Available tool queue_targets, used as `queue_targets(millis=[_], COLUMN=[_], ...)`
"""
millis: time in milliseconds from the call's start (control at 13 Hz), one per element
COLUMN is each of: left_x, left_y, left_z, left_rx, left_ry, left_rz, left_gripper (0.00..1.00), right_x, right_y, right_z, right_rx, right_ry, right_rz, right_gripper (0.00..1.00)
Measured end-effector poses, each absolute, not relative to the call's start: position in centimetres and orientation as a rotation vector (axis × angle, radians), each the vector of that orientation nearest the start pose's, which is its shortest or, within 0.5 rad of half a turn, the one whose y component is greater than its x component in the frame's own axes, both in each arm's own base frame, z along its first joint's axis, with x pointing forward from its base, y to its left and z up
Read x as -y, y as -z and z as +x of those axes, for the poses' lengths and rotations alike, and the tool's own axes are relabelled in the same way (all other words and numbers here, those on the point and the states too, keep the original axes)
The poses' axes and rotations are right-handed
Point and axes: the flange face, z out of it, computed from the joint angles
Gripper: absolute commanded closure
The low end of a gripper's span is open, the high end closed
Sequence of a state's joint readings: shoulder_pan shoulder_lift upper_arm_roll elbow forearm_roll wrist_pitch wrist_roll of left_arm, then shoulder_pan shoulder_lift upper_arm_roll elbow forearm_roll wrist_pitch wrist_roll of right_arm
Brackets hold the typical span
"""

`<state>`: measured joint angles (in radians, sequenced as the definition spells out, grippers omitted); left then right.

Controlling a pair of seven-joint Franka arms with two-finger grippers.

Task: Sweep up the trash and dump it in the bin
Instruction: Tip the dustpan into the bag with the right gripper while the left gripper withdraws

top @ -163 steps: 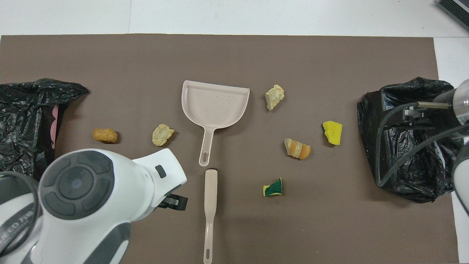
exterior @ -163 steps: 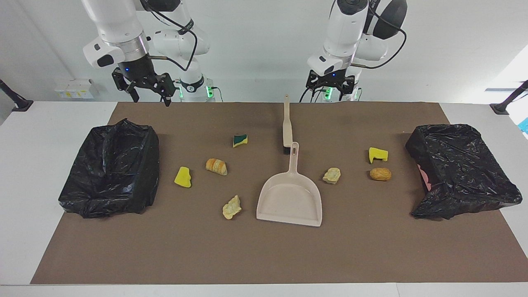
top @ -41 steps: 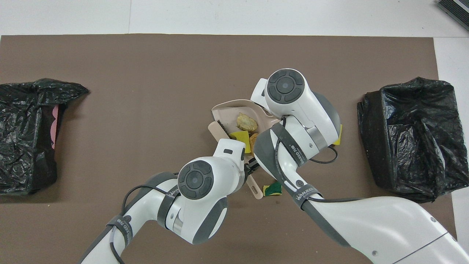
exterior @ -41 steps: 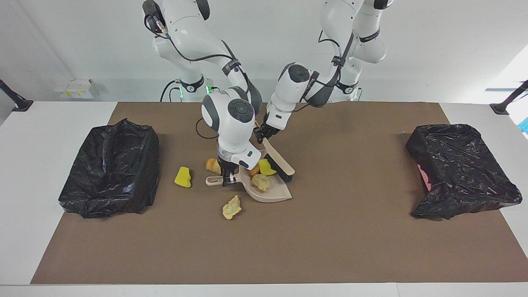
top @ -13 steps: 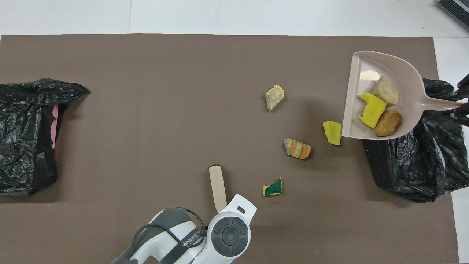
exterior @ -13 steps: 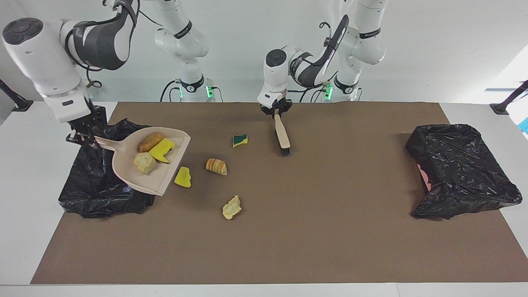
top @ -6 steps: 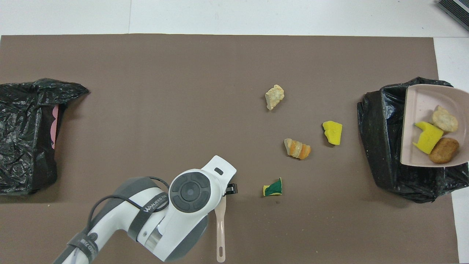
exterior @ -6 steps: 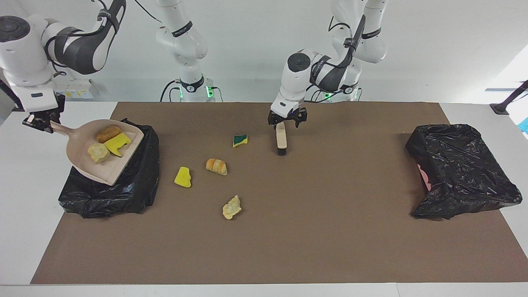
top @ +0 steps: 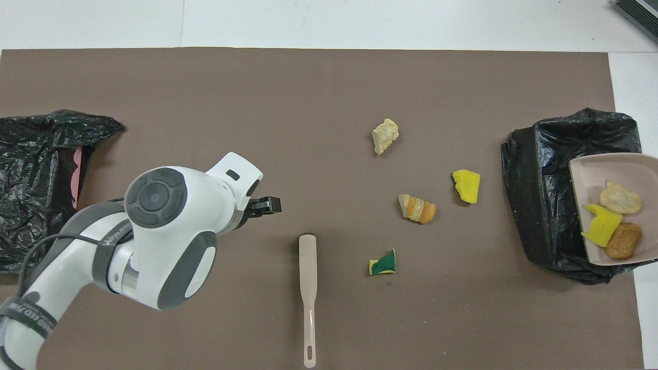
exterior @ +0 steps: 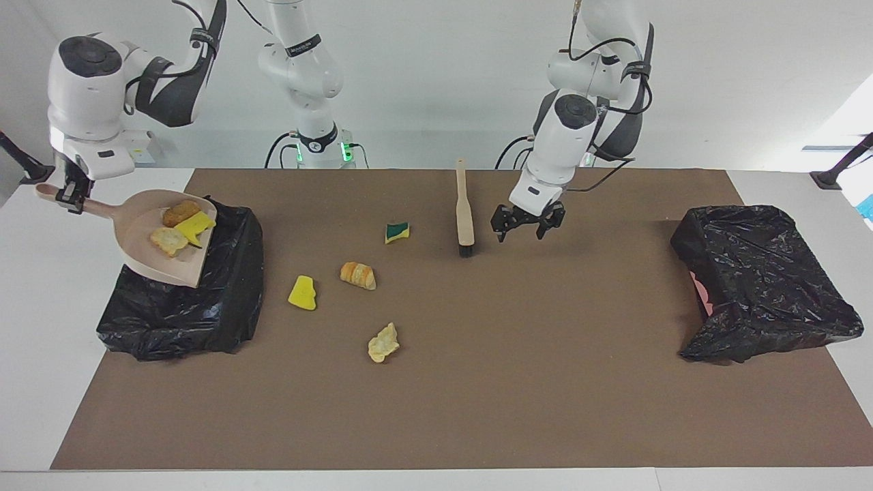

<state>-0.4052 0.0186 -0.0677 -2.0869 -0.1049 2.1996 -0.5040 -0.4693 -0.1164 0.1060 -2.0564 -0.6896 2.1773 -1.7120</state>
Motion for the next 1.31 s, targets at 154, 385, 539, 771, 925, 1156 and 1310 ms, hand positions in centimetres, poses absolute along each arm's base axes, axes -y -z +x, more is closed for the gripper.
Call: queue_targets(millis=[154, 385, 539, 771, 925, 1156, 1310], left_x=[22.2, 15.5, 11.7, 7.2, 5.5, 5.2, 5.3], left_y=[-44.2, -46.8, -47.9, -50.1, -52.3, -55.6, -57.0], left_z=[51.9, 54.6, 55.6, 56.4, 56.6, 56.6, 56.6], left_rx=[0.118, 0.024, -0.035, -0.135, -0.18, -0.21, -0.201], left_ry=[0.091, 0.058, 0.042, 0.011, 0.007, 0.012, 0.029], left_rz=[-3.261, -3.249, -3.244, -3.24, -3.23, -3.205, -3.204], left_gripper=[0.0, 0.0, 0.0, 0.0, 0.0, 0.0, 0.0], right_x=[19.3, 18.1, 18.3, 17.2, 16.2, 15.3, 13.8], right_y=[-52.2, -52.6, -52.6, -53.2, -54.5, -57.5, -59.3], right_z=[49.8, 49.7, 49.7, 49.7, 50.0, 50.5, 51.0], right_rx=[-1.886, -1.823, -1.796, -1.72, -1.673, -1.62, -1.601], right_ry=[0.604, 0.668, 0.717, 0.81, 0.833, 0.837, 0.822], right_rz=[1.64, 1.558, 1.519, 1.487, 1.482, 1.49, 1.481], right_gripper=[1.0, 1.0, 1.0, 1.0, 1.0, 1.0, 1.0])
